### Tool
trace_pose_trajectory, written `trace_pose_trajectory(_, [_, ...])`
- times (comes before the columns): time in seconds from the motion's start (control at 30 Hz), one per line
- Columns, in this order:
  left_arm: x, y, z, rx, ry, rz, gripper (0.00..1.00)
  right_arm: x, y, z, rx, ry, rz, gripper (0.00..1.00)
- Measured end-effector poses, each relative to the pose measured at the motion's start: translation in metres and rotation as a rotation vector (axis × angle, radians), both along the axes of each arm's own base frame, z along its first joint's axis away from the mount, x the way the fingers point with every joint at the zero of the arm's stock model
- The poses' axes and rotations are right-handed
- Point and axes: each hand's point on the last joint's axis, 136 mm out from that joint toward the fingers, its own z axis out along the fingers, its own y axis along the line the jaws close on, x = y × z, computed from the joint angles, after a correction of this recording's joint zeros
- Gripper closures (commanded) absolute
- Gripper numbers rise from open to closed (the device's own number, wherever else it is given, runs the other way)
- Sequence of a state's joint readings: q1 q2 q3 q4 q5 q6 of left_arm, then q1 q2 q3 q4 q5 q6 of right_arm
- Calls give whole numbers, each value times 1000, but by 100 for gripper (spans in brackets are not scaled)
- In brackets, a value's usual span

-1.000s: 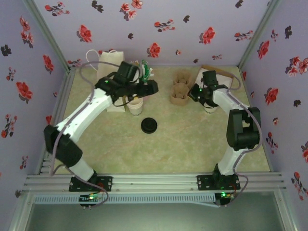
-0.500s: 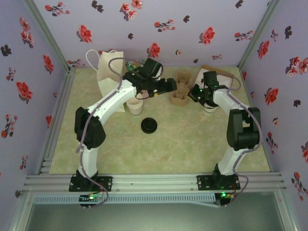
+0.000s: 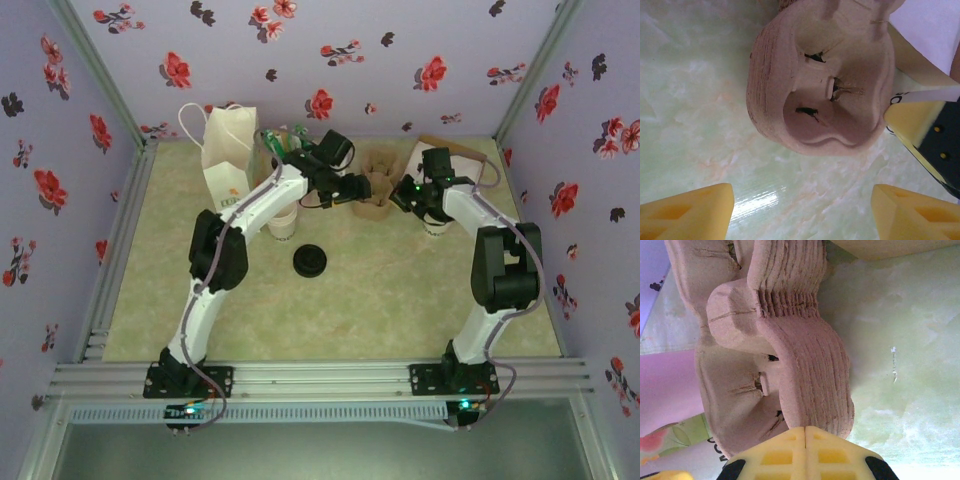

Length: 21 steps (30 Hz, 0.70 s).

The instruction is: Pack the takeout coffee

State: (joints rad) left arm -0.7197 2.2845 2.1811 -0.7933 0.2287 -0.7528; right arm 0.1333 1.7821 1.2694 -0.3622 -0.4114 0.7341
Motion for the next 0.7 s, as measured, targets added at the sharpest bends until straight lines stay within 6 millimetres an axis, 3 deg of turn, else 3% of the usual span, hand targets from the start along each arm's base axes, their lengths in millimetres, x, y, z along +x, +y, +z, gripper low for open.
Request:
trace_pose_trajectory(0.4, [6, -5, -17, 8, 10, 1, 41, 0, 2, 1, 11, -3, 7, 100])
trace_pose_trajectory(0.7, [16, -8, -16, -9, -8, 8, 50, 0, 2, 1, 13, -3, 9, 100])
